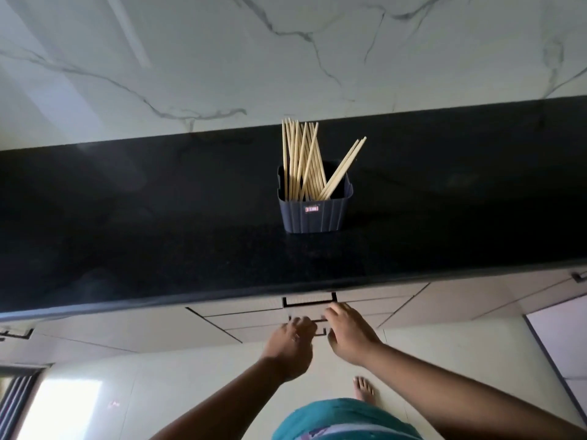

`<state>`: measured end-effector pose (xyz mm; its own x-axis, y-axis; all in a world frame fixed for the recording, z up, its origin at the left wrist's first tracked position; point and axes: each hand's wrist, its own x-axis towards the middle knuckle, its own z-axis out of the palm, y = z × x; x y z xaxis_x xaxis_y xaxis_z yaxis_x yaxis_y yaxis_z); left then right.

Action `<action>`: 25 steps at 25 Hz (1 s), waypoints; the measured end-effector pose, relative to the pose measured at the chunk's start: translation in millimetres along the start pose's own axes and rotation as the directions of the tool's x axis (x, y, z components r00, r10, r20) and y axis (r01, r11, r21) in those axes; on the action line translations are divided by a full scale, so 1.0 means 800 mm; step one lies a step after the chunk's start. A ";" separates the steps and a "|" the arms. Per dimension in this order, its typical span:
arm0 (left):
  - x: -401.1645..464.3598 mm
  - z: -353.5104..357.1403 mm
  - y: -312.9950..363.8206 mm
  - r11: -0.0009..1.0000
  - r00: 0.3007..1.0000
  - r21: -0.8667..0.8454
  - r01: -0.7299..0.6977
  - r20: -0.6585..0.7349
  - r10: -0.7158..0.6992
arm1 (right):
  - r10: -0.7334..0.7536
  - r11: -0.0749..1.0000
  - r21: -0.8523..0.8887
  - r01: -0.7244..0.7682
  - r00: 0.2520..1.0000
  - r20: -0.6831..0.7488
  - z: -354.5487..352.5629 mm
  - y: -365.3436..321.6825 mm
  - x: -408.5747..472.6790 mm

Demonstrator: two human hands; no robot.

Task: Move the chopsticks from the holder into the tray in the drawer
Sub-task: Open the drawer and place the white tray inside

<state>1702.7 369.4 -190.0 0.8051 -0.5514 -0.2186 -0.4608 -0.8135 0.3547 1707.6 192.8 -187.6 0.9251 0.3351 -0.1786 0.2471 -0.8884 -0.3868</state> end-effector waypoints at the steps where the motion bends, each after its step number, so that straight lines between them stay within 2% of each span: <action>1: 0.008 0.003 -0.009 0.997 0.994 0.024 0.078 0.078 -0.080 | 0.055 0.998 -0.012 -0.055 0.996 0.064 0.000 0.005 0.010; 2: 0.018 0.002 -0.015 0.992 0.985 0.028 0.123 0.118 -0.126 | 0.092 0.996 -0.020 -0.090 0.989 0.117 -0.005 0.006 0.024; 5: 0.057 0.004 -0.028 0.982 0.975 -0.031 0.185 0.126 -0.180 | 0.122 0.985 -0.152 -0.081 0.951 0.285 -0.003 0.005 0.059; 7: 0.072 0.013 -0.038 0.949 0.942 -0.078 0.306 0.165 -0.290 | 0.185 0.965 -0.240 -0.102 0.917 0.353 0.010 0.003 0.065; 9: 0.076 0.025 -0.048 0.935 0.935 -0.089 0.345 0.122 -0.333 | 0.233 0.953 -0.261 -0.152 0.921 0.313 0.023 0.002 0.066; 12: 0.074 0.029 -0.053 0.966 0.965 0.006 0.260 0.044 -0.260 | 0.262 0.948 -0.241 -0.211 0.943 0.206 0.030 -0.007 0.065; 15: 0.066 0.029 -0.051 0.972 0.970 0.029 0.232 0.074 -0.233 | 0.242 0.956 -0.206 -0.208 0.958 0.155 0.038 -0.010 0.048; 21: 0.012 0.047 -0.025 0.971 0.965 0.029 0.236 0.109 -0.238 | 0.229 0.945 -0.275 -0.177 0.958 0.172 0.053 -0.028 -0.003; 25: -0.065 0.085 0.008 0.987 0.972 -0.015 0.162 0.172 -0.157 | 0.168 0.959 -0.260 -0.111 0.963 0.211 0.088 -0.045 -0.091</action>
<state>1632.5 380.7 -238.3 0.7913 -0.4399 -0.4246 -0.3185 -0.8894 0.3278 1611.2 222.7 -224.2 0.8718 0.2391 -0.4276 0.2092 -0.9709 -0.1165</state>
